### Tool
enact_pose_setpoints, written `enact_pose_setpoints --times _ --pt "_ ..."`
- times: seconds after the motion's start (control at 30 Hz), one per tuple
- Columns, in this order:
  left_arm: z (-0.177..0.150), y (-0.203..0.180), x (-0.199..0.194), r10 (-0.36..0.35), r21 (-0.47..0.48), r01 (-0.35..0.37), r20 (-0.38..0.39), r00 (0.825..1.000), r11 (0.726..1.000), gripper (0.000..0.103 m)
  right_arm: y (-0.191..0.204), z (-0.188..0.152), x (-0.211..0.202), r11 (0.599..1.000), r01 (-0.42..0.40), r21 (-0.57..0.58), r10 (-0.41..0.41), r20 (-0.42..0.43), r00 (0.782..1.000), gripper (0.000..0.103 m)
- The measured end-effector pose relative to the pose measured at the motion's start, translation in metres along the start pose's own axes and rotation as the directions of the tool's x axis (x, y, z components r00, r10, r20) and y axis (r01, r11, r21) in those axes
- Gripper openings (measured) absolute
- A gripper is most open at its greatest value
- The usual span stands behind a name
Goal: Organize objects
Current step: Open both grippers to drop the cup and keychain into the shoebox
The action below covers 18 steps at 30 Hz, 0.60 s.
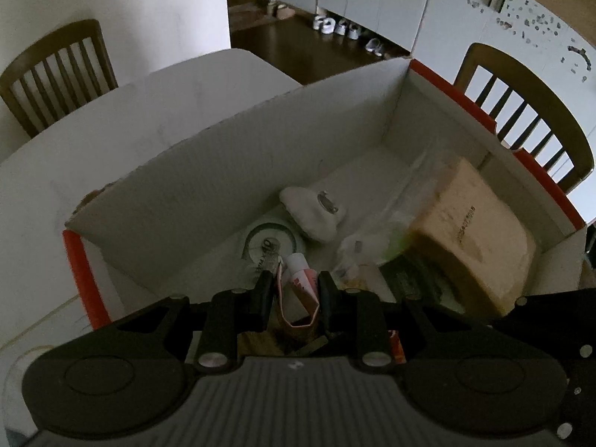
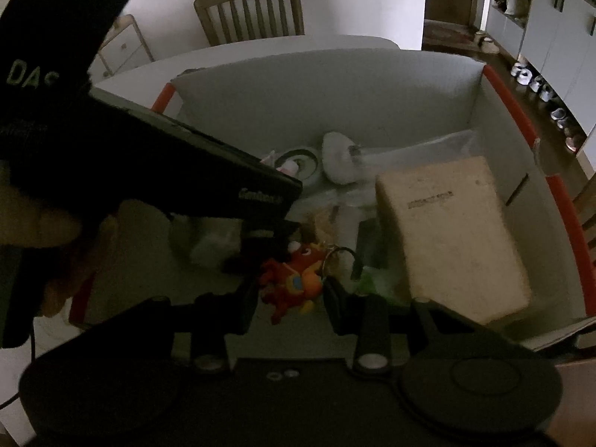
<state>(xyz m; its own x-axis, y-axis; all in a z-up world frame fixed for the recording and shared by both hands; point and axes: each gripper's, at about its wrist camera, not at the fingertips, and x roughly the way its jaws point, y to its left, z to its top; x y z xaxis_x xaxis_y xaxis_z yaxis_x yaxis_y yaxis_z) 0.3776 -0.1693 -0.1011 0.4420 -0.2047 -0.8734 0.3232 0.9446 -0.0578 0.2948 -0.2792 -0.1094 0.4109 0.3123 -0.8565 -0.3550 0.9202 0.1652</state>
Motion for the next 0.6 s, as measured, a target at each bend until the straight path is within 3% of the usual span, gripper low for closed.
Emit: enact_pose_setpoints --times 0.27,0.33,0.4,0.6 --pt "0.001 0.0 -0.004 -0.001 -0.007 0.001 0.005 1.0 1.0 0.031 -0.002 -0.001 -0.011 1.0 -0.014 0.018 0.014 0.026 1.0 0.045" --pt "0.0 0.002 -0.007 -0.006 -0.015 0.006 0.018 1.0 1.0 0.04 -0.002 -0.002 -0.015 1.0 -0.014 0.018 0.014 0.034 0.999 0.046" --pt "-0.002 0.003 -0.015 -0.014 -0.028 0.015 0.047 0.999 0.999 0.06 -0.002 -0.002 -0.019 1.0 -0.013 0.022 0.012 0.041 0.999 0.046" --pt "-0.008 0.0 -0.038 -0.027 -0.014 0.028 0.109 0.994 0.999 0.061 0.0 -0.003 -0.036 1.0 -0.002 0.018 0.0 0.077 0.997 0.046"
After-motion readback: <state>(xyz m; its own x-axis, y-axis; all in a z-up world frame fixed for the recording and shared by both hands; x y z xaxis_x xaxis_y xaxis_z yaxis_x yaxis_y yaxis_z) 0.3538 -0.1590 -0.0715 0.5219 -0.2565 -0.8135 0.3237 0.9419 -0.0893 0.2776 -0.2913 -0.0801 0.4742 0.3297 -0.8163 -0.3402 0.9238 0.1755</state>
